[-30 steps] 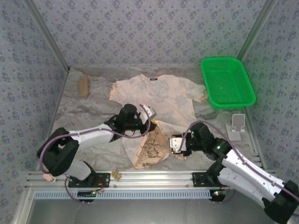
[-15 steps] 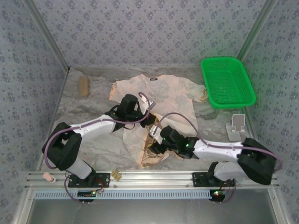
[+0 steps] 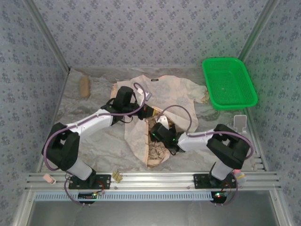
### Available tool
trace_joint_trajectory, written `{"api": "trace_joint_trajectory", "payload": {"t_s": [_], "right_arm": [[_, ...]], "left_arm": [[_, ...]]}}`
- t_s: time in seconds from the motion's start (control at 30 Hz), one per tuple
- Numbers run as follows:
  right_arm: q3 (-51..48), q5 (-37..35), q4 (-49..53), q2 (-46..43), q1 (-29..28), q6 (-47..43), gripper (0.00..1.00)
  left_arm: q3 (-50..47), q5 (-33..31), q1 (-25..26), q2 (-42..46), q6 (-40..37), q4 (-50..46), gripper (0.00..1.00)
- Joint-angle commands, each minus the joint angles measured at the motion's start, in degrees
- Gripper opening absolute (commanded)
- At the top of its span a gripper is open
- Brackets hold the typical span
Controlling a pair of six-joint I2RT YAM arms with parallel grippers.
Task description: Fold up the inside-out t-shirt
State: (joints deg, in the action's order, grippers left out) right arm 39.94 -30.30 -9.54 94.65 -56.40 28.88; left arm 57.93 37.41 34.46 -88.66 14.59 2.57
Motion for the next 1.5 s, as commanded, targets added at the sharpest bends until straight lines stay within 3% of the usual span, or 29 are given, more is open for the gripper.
{"api": "trace_joint_trajectory", "payload": {"t_s": [0.0, 0.03, 0.1, 0.13, 0.27, 0.37, 0.4, 0.5, 0.57, 0.67, 0.8, 0.9, 1.0, 1.07, 1.1, 1.27, 1.3, 1.37, 1.47], "right_arm": [[3.0, -3.8, 1.6, 4.3, 1.4, 1.7, 0.86], [3.3, -3.1, 1.5, 5.4, 1.9, 1.9, 0.82], [3.1, -0.6, 0.8, 6.2, 2.5, 1.8, 0.57], [2.7, 0.6, 0.1, 6.0, 2.9, 1.4, 0.49], [1.7, 5.0, -0.1, 4.5, 4.6, 0.6, 0.24], [-1.1, 11.4, -4.4, 0.0, 5.3, -6.5, 0.02], [-2.3, 13.3, -5.8, -2.2, 5.4, -9.2, 0.0], [-7.3, 21.1, -10.0, -11.7, 7.7, -19.9, 0.0], [-10.4, 30.5, -11.0, -19.5, 11.3, -26.5, 0.0], [-12.6, 41.9, -7.4, -30.6, 16.7, -37.4, 0.0], [-15.7, 44.3, -7.0, -37.5, 23.5, -43.0, 0.0], [-17.0, 47.1, -11.0, -37.5, 23.6, -43.9, 0.0], [-17.3, 47.3, -14.6, -38.1, 22.5, -45.5, 0.0], [-16.6, 47.1, -14.0, -39.1, 22.9, -47.1, 0.0], [-15.5, 47.1, -11.3, -39.1, 23.4, -48.2, 0.0], [-11.9, 43.2, 0.8, -35.7, 26.3, -48.4, 0.06], [-11.3, 43.3, 3.0, -35.6, 26.6, -48.3, 0.09], [-10.7, 41.8, 6.3, -36.5, 26.8, -48.8, 0.26], [-8.0, 44.5, 12.5, -37.8, 28.6, -52.8, 0.37]], "left_arm": [[4.4, 3.1, -0.5, -1.1, 2.4, 0.0, 0.0], [5.2, 2.9, -0.6, -1.2, 2.2, -0.3, 0.0], [6.3, 2.3, -1.1, -1.2, 2.2, -0.4, 0.0], [7.1, 2.0, -1.5, -1.2, 2.3, -0.5, 0.0], [9.9, 1.2, -3.2, -1.5, 1.7, -2.3, 0.0], [11.9, -0.1, -5.3, -1.5, -0.3, -5.6, 0.0], [12.5, -0.5, -6.1, -1.5, -0.7, -6.5, 0.0], [14.0, -1.4, -9.3, -1.7, -1.6, -8.5, 0.0], [14.7, -3.5, -12.4, -2.2, -0.7, -9.7, 0.0], [14.7, -5.7, -18.1, -5.1, 1.7, -10.0, 0.0], [15.7, -7.5, -24.5, -11.7, 3.0, -12.8, 0.04], [15.2, -9.6, -25.9, -16.6, 0.2, -12.9, 0.11], [16.5, -9.8, -26.0, -21.1, -1.8, -17.0, 0.21], [16.6, -9.8, -26.0, -21.3, -0.9, -20.1, 0.4], [16.4, -10.0, -26.0, -20.5, -0.2, -21.0, 0.45], [15.9, -10.7, -24.8, -10.1, 4.4, -27.6, 0.52], [15.8, -9.2, -23.6, -8.2, 3.7, -28.1, 0.52], [14.5, -5.4, -18.8, -5.1, 1.5, -28.1, 0.59], [13.1, 0.2, -11.8, -6.5, 2.3, -26.1, 0.6]]}}
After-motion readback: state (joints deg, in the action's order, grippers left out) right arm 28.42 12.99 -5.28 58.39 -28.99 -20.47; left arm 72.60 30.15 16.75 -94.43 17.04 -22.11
